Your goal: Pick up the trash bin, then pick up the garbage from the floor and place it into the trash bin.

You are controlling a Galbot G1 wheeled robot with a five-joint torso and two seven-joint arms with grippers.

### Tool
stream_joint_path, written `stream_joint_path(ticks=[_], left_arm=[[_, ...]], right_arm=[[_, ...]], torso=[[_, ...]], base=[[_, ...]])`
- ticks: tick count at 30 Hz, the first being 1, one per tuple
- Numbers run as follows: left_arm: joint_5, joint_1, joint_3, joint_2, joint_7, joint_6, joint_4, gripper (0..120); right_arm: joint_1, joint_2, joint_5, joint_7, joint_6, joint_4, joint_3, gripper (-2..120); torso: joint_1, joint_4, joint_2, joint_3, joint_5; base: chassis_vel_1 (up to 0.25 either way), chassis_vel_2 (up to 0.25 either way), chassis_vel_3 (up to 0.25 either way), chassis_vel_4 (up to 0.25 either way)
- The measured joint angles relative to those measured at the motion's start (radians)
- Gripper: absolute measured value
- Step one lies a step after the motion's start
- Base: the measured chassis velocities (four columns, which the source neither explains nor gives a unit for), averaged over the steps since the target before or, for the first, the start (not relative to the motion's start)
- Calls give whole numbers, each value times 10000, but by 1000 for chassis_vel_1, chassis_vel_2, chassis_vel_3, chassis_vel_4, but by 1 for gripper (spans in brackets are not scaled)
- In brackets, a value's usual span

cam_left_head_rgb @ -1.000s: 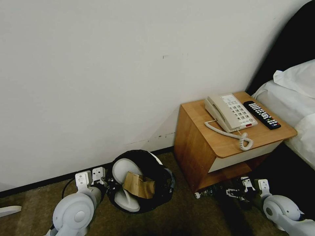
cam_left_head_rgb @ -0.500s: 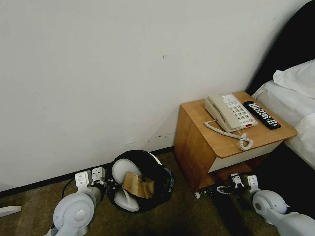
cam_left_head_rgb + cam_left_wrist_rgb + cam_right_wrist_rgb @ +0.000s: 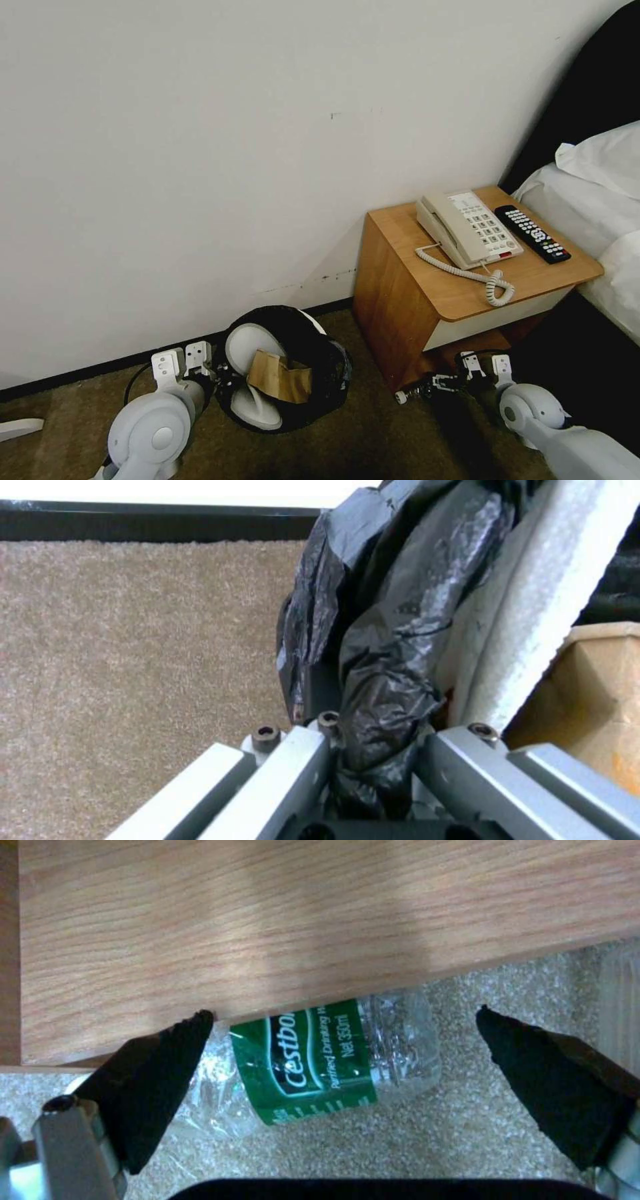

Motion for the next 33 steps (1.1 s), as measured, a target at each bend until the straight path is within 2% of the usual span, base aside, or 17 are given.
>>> stream_joint_path(ticks=[16, 33], left_arm=[[-17, -31, -2, 23, -4, -13, 35, 0], [-32, -56, -12, 23, 3, -30, 96, 0]], right_arm=[[-282, -91, -74, -34, 10, 159, 70, 100], [-189, 141, -322, -207, 123, -367, 59, 100]], torso=[[0, 1, 0, 0, 1], [0, 0, 0, 2, 1]], base=[[0, 0, 0, 0], [0, 0, 0, 0]])
